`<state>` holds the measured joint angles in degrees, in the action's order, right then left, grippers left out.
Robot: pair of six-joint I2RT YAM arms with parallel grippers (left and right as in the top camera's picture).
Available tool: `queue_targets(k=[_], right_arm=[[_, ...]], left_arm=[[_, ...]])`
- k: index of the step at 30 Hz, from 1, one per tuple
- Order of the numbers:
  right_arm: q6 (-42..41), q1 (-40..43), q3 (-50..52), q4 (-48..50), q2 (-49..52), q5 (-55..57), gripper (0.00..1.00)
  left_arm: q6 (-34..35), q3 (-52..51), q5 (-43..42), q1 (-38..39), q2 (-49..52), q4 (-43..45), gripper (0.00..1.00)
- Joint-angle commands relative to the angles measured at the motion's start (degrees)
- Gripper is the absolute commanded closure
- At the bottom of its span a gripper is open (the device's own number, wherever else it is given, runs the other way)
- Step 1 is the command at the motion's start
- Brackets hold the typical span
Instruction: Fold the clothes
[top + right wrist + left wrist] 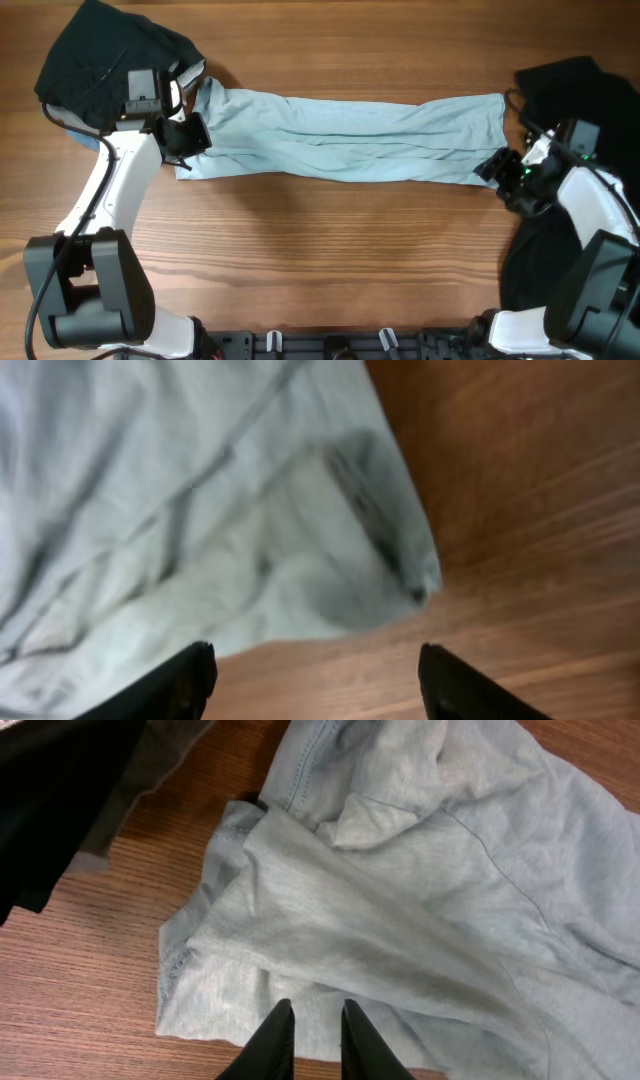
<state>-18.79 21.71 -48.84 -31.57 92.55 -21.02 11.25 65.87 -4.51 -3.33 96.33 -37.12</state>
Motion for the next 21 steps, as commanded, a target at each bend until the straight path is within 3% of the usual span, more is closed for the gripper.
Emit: queue_targets(k=[1, 5, 8, 9, 11, 12, 13, 14, 15, 16, 21], right_arm=[[0.6, 0.0, 2.6, 6.2, 2.7, -2.5, 0.31], [0.8, 0.0, 2.6, 10.4, 3.7, -3.1, 0.35], [0.8, 0.0, 2.6, 11.0, 4.0, -3.6, 0.82], [0.8, 0.0, 2.6, 10.4, 4.0, -4.4, 0.88], [0.9, 0.0, 2.1, 8.0, 4.0, -5.0, 0.85], [1.6, 0.1, 1.7, 6.7, 4.0, -5.0, 0.73], [3.6, 0.0, 0.9, 4.8, 4.0, -5.0, 0.51], [4.4, 0.0, 0.6, 4.1, 4.0, -5.0, 0.50], [4.9, 0.0, 0.5, 3.7, 4.0, -5.0, 0.55], [4.9, 0.0, 0.5, 3.6, 4.0, -5.0, 0.67], [5.3, 0.1, 0.4, 2.2, 4.0, -6.1, 0.96]], left_arm=[[-0.5, 0.9, -1.7, 0.1, 0.4, 0.0, 0.69], [-0.5, 0.9, -4.9, 0.1, 0.4, -0.2, 0.63], [-0.6, 0.9, -4.9, 0.1, 0.4, -0.2, 0.62], [-0.6, 0.9, -4.9, 0.1, 0.4, -0.2, 0.62], [-0.6, 0.9, -4.9, 0.1, 0.4, -0.3, 0.62], [-0.6, 0.9, -4.9, 0.1, 0.4, -0.4, 0.61], [-0.6, 0.9, -4.9, 0.1, 0.4, -0.5, 0.61], [-0.6, 0.9, -4.9, 0.1, 0.4, -0.6, 0.61], [-0.6, 0.9, -4.9, 0.1, 0.4, -0.6, 0.61], [-0.6, 0.9, -4.9, 0.1, 0.4, -0.6, 0.61], [-0.6, 0.9, -4.9, 0.1, 0.4, -0.6, 0.61]])
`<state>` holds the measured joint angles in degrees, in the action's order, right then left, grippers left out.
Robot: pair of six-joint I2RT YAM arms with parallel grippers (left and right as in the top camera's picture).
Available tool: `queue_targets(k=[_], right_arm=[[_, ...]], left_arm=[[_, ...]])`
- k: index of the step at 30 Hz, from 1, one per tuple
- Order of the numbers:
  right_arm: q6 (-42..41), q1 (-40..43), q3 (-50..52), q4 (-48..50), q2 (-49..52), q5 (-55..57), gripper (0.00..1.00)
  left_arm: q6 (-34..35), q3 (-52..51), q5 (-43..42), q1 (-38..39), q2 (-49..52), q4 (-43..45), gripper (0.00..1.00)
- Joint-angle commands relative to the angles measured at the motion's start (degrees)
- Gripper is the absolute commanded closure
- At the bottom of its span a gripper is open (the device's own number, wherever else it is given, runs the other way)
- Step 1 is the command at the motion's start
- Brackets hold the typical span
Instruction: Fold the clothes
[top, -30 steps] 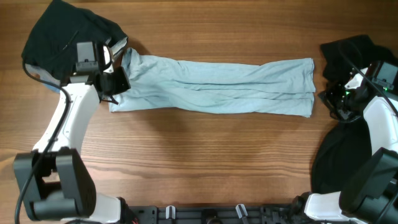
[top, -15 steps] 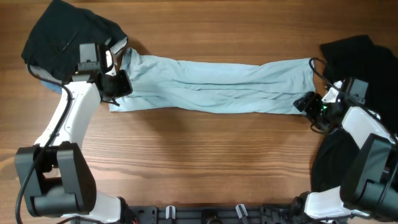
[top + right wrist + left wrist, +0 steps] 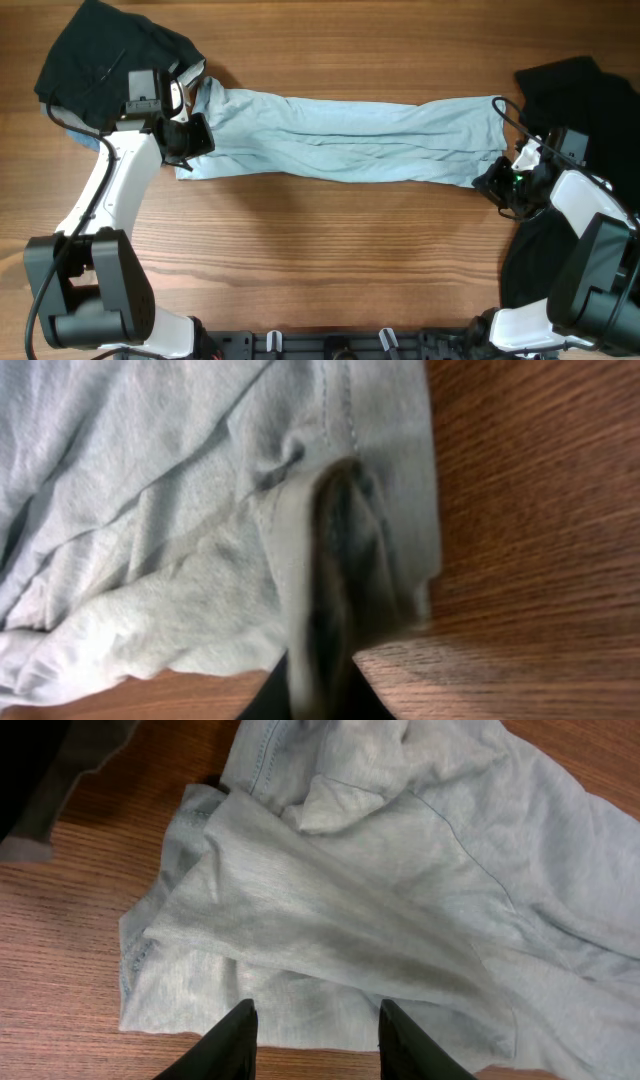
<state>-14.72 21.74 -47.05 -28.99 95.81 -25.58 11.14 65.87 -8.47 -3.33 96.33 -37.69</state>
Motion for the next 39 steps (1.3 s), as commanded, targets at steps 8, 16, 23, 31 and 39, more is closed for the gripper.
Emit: queue_targets(k=[8, 16, 23, 31, 39], right_arm=[[5.6, 3.0, -11.5, -18.0, -4.0, 0.3, 0.96], [-0.6, 3.3, -13.0, -12.3, -4.5, 0.2, 0.96], [-5.0, 3.0, -12.7, -4.5, -4.1, -0.2, 0.83], [-2.8, 2.8, -12.5, -1.9, -3.4, 4.2, 0.39], [-2.4, 2.5, -7.6, 0.2, 2.9, 2.0, 0.31]], left_arm=[[-0.5, 0.9, -0.9, 0.1, 0.4, -1.1, 0.60], [-0.5, 0.9, -1.1, 0.1, 0.4, -1.3, 0.61], [-0.5, 0.9, -1.1, 0.1, 0.4, -1.3, 0.59], [-0.5, 0.9, -1.1, 0.3, 0.4, -2.4, 0.39], [-2.0, -0.7, -1.1, 2.9, 0.4, -1.8, 0.34]])
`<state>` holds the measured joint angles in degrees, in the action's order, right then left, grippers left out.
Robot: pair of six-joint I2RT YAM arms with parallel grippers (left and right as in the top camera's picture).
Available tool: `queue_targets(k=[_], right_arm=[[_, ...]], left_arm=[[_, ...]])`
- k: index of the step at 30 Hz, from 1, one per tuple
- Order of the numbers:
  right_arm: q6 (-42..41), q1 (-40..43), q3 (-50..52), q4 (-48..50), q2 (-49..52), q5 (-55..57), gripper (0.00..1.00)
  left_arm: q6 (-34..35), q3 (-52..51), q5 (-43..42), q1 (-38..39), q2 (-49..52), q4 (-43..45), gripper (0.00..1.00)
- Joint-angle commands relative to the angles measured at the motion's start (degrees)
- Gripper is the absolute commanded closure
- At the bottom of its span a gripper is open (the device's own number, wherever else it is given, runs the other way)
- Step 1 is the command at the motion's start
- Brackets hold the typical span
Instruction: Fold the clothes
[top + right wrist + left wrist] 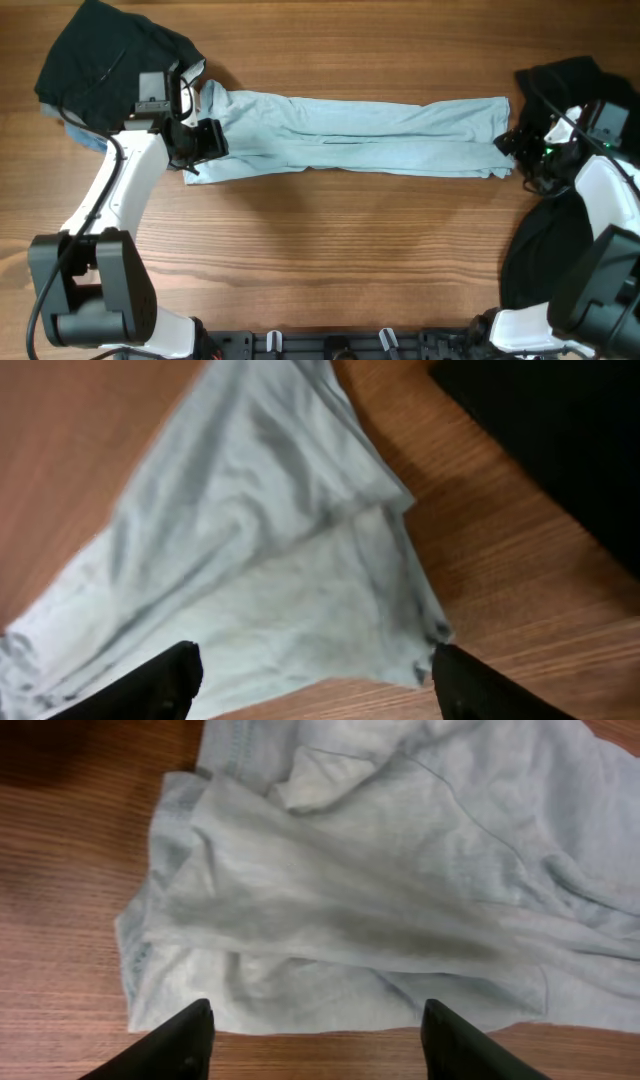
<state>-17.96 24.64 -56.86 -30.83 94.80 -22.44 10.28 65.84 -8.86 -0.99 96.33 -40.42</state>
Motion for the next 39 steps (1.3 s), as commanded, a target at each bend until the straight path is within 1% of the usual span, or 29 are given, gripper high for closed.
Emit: queue_targets(k=[1, 2, 3, 4, 5, 6, 7, 9, 12, 13, 14, 16, 17, 18, 19, 20, 21, 22, 23, 24, 25, 27, 28, 31, 34, 35, 36, 37, 39], right_arm=[[1.2, -0.4, 2.2, 2.8, 4.7, -2.8, 0.37], [1.4, -0.4, 2.2, 3.8, 5.4, -4.0, 0.44], [1.4, -0.4, 2.2, 4.7, 5.9, -4.2, 0.49], [1.3, -0.4, 2.2, 5.2, 6.2, -4.2, 0.49], [1.4, -0.4, 2.2, 5.9, 6.3, -4.2, 0.54], [1.4, -0.4, 2.2, 7.0, 6.8, -4.1, 0.92], [1.4, -0.4, 2.2, 7.8, 7.1, -3.9, 0.96], [1.6, -0.4, 2.2, 9.5, 7.2, -2.7, 0.96], [5.8, -0.2, 1.4, 10.4, 7.2, -5.8, 0.82], [6.1, -0.1, 1.0, 10.1, 7.2, -5.7, 0.56], [5.8, 0.5, 0.2, 9.1, 7.2, -5.5, 0.38], [5.7, 1.7, -1.0, 8.3, 7.2, -6.0, 0.35], [5.7, 2.4, -1.5, 7.8, 7.0, -6.1, 0.33], [5.9, 3.3, -2.1, 6.6, 6.8, -6.1, 0.28], [6.0, 4.4, -2.4, 5.7, 6.6, -6.1, 0.21], [7.2, 5.7, -2.4, 4.2, 6.7, -6.1, 0.16], [9.0, 6.1, -2.4, 3.0, 6.8, -6.1, 0.13], [9.4, 6.4, -2.4, 2.2, 6.9, -6.1, 0.09], [9.4, 6.4, -2.3, 1.6, 7.0, -6.1, 0.07], [9.4, 6.4, -2.3, 1.4, 7.0, -6.1, 0.05], [9.4, 6.3, -2.3, 1.2, 7.0, -6.1, 0.05], [9.4, 6.3, -2.3, 0.9, 7.0, -6.1, 0.04], [9.4, 6.3, -2.3, 0.5, 7.0, -6.1, 0.04], [9.5, 6.3, -2.3, -0.3, 7.0, -5.9, 0.04], [10.4, 6.3, -2.1, -0.5, 7.0, -5.9, 0.04], [10.4, 6.3, -2.1, -0.5, 7.0, -5.9, 0.04], [10.4, 6.3, -2.1, -0.5, 7.0, -5.9, 0.04], [10.5, 6.3, -2.1, -0.5, 7.0, -5.9, 0.03], [12.0, 6.3, -2.1, -0.5, 7.0, -5.9, 0.01]], left_arm=[[-1.1, -0.9, -0.7, 0.6, 0.4, 1.1, 0.34], [-1.1, -1.0, -0.7, 0.6, 0.5, 1.1, 0.34], [-1.1, -1.0, -0.7, 0.6, 0.5, 1.1, 0.34], [-1.1, -1.0, -0.7, 0.6, 0.6, 1.2, 0.34], [-1.1, -1.0, -0.7, 0.6, 0.6, 1.2, 0.34], [-1.1, -1.0, -0.7, 0.6, 0.8, 1.5, 0.34], [-1.1, -1.0, -0.7, 0.6, 0.9, 1.6, 0.34], [-1.1, -1.0, -0.7, 0.6, 1.2, 1.6, 0.34], [-1.1, -1.0, -0.7, 0.6, 1.2, 1.5, 0.33], [-1.1, -1.0, -0.7, 0.6, 1.2, 1.4, 0.33], [-1.1, -1.0, -0.7, 0.6, 1.2, 1.1, 0.33], [-1.1, -1.0, -0.7, 0.8, 1.2, 0.4, 0.34], [-1.1, -1.0, -0.7, 0.9, 1.2, 0.0, 0.39], [-1.2, -1.0, -0.6, 1.1, 1.3, -0.3, 0.46], [-1.2, -1.0, -0.5, 1.2, 1.6, -0.3, 0.55], [-1.1, -1.0, -0.5, 1.2, 2.8, 0.1, 0.72], [-1.1, -1.0, -0.5, 1.2, 3.9, 0.6, 0.77], [-1.1, -1.0, -0.7, 1.3, 5.3, 1.4, 0.78], [-1.0, -1.0, -1.7, 1.3, 7.0, 2.6, 0.76], [-1.0, -1.0, -3.4, 1.3, 8.4, 3.8, 0.70], [-1.1, -1.0, -6.9, 1.3, 10.3, 6.0, 0.69], [-1.1, -1.0, -11.3, 1.3, 13.0, 10.4, 0.73], [-0.8, -1.0, -11.8, 1.3, 14.2, 13.0, 0.83], [-0.7, -1.0, -9.4, 1.2, 15.1, 14.5, 0.84], [-0.7, -1.0, -8.8, 1.2, 15.2, 12.6, 0.84], [-0.7, -1.0, -9.7, 1.2, 15.1, 11.5, 0.82], [-0.7, -1.0, -11.5, 1.2, 14.7, 10.5, 0.73], [-0.7, -0.9, -12.6, 1.2, 14.0, 9.7, 0.69], [-0.7, -0.9, -12.5, 1.2, 11.6, 9.5, 0.64]])
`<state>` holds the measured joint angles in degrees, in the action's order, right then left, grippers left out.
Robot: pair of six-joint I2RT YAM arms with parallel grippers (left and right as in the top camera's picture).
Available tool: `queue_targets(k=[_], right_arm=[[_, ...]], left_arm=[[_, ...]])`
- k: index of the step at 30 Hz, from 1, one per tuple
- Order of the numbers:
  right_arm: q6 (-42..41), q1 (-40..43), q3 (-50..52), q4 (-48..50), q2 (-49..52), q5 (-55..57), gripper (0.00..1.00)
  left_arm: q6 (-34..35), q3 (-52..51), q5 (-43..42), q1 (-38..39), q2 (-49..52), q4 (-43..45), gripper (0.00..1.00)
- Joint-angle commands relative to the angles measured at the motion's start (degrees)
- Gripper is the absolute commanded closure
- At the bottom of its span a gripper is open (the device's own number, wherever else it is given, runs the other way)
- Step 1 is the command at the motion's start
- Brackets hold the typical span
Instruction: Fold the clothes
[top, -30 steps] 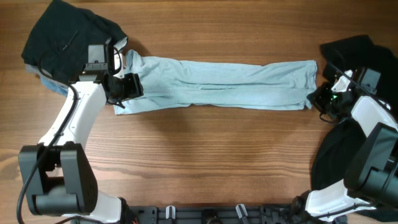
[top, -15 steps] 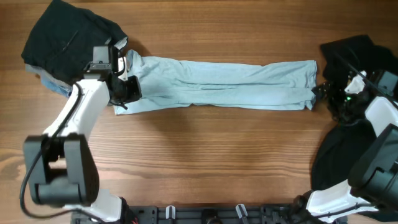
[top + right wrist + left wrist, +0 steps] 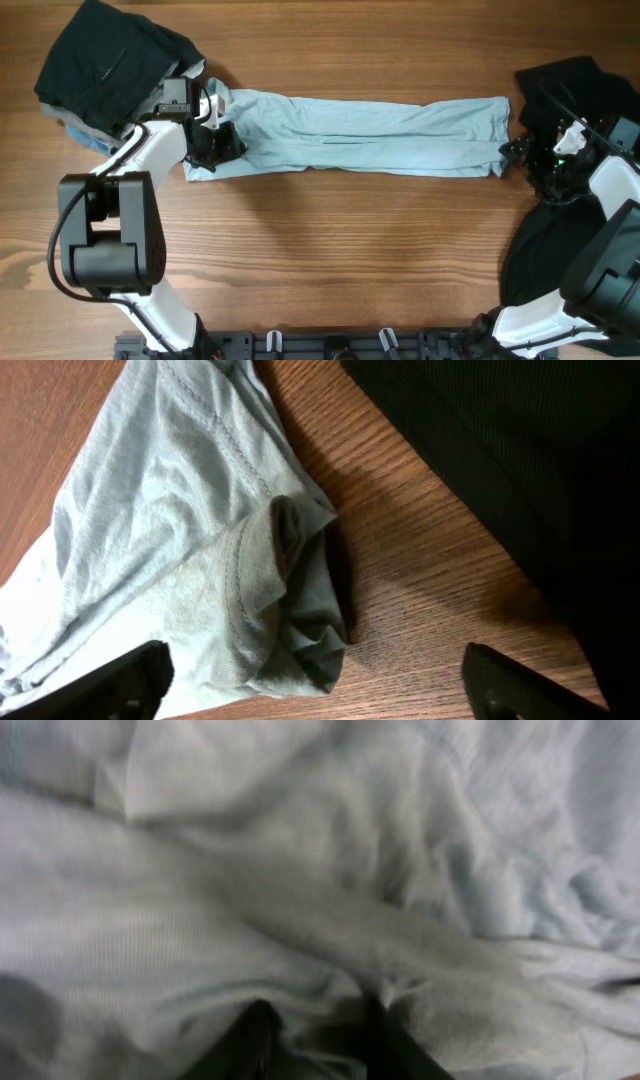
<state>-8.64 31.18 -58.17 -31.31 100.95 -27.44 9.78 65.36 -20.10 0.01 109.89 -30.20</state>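
Note:
A light blue garment [image 3: 360, 135] lies stretched in a long band across the wooden table. My left gripper [image 3: 222, 143] is pressed down into its bunched left end. In the left wrist view cloth [image 3: 320, 870] fills the frame, and the left gripper [image 3: 322, 1045] has its dark fingers drawn in on a fold. My right gripper [image 3: 512, 155] stands open just off the right end. In its wrist view the right gripper [image 3: 315, 685] has its fingers far apart, and the folded hem corner [image 3: 290, 590] lies between them on the wood.
A pile of black clothes [image 3: 100, 60] lies at the back left, next to the left arm. More black clothing [image 3: 580, 100] covers the table's right side and fills the upper right of the right wrist view as dark cloth [image 3: 520, 460]. Bare wood [image 3: 330, 250] lies in front of the garment.
My left gripper was wide open above the garment's left end; now it is down in the cloth with its fingers drawn in on a fold. The right gripper is still open, closer to the hem corner.
First my left gripper was shut at the garment's lower left edge and the right was open at the right corner. Then the left was part open and the right shut on the hem. Then both were open, the garment straighter. Now the left grips the cloth.

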Motion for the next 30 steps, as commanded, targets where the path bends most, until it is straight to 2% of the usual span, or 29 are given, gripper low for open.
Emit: queue_targets(k=[1, 2, 4, 7, 10, 15, 17, 23, 25, 27, 29, 30], right_arm=[[2.9, -0.2, -0.7, 0.2, 0.9, -0.9, 0.00], [4.1, -0.2, -0.5, 0.5, 0.9, -0.9, 0.00], [6.1, -0.2, 0.0, 0.7, 0.9, -0.4, 0.01], [7.8, -0.2, 0.5, 1.9, 0.9, 0.3, 0.00], [13.2, -1.3, 0.5, 2.4, 1.1, -3.6, 0.00], [14.0, -6.4, 0.5, 3.0, 4.9, -1.5, 0.00], [8.8, -7.2, 0.5, 4.3, 6.9, 2.1, 0.00], [9.2, -7.5, 0.5, 9.2, 12.3, -7.2, 0.00], [10.2, -8.8, 0.5, 9.9, 13.5, -9.3, 0.02], [9.9, -10.6, 0.5, 10.6, 14.2, -8.5, 0.12], [8.4, -12.2, 0.5, 11.5, 14.4, -6.5, 0.20], [6.7, -12.7, 0.5, 11.8, 14.4, -4.4, 0.28]], left_arm=[[-0.2, -0.4, -0.2, 0.1, -2.7, -0.9, 0.63], [-0.2, -0.4, 1.4, 0.1, -3.1, -1.3, 0.63], [-0.2, -0.7, 10.8, 0.1, -2.4, -3.9, 0.66], [-0.1, -0.7, 14.0, -0.8, -0.2, -6.4, 0.69], [4.3, -0.7, 16.7, -3.1, 0.7, -6.9, 0.73], [4.6, -0.7, 16.2, -8.3, 0.7, -8.0, 0.73], [3.9, -0.7, 16.2, -8.5, 0.7, -8.9, 0.71], [4.0, -0.6, 15.9, -8.5, 0.7, -9.5, 0.63], [3.9, -0.6, 12.1, -8.5, 0.6, -9.5, 0.58], [1.1, -0.6, 7.2, -8.5, 0.6, -9.2, 0.53], [0.7, -0.6, 5.7, -8.5, 0.6, -9.5, 0.52], [0.7, -0.6, 5.7, -8.5, 0.6, -9.7, 0.52]])
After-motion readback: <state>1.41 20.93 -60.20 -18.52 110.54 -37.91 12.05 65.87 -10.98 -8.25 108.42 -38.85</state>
